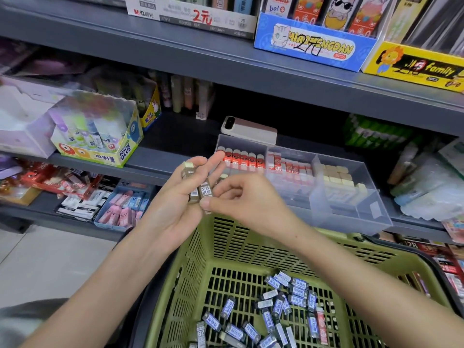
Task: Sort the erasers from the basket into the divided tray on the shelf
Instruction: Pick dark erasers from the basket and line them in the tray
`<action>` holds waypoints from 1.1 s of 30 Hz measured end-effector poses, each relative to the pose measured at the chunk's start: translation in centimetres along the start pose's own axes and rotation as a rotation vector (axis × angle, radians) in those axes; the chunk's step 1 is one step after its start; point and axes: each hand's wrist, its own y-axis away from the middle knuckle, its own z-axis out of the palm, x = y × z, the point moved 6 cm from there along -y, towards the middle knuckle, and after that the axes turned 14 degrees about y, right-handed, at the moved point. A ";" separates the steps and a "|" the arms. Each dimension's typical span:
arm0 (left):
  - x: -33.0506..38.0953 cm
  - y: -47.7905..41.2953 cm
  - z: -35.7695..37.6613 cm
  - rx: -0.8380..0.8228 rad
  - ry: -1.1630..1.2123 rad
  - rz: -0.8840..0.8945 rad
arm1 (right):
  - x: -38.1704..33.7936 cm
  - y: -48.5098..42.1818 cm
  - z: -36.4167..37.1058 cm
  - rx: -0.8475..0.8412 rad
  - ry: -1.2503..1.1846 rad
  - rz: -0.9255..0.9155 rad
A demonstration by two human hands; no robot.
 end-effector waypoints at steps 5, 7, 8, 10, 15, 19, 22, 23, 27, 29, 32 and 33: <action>1.8 -0.6 -1.1 0.111 -0.108 0.142 | 2.1 -1.9 -0.8 0.003 -0.366 0.231; 3.0 -0.7 -2.4 0.254 -0.093 0.175 | 3.5 -3.1 -1.8 0.082 -0.341 0.326; 3.3 -0.6 -2.8 0.314 -0.083 0.169 | 4.0 -3.6 -2.0 0.098 -0.291 0.365; 3.5 -0.5 -3.2 0.380 -0.043 0.107 | 4.5 -4.5 -1.6 0.083 -0.183 0.418; 3.4 -0.3 -2.8 0.355 -0.026 0.024 | 4.2 -5.9 -0.2 -0.017 0.011 0.442; 3.7 -0.3 -2.6 0.284 -0.170 0.053 | 3.6 -6.3 -0.1 -0.018 0.222 0.338; 3.8 -0.3 -2.6 0.208 -0.398 0.063 | 2.6 -6.0 -1.0 0.020 0.456 0.206; 3.8 -0.3 -2.4 0.185 -0.431 0.061 | 2.0 -5.7 -1.4 0.075 0.480 0.152; 3.5 -0.2 -1.8 0.087 -0.447 0.076 | -0.5 -3.2 -0.7 -0.005 -0.039 -0.024; 3.3 -0.3 -1.5 0.061 -0.449 0.093 | -0.9 -2.5 -0.1 -0.026 -0.116 -0.059; 2.7 -0.2 -1.0 0.020 -0.458 0.110 | -0.3 -2.4 -0.1 -0.012 -0.182 -0.030; 2.4 -0.1 -0.8 -0.005 -0.458 0.107 | 0.1 -2.3 0.0 -0.037 -0.225 -0.020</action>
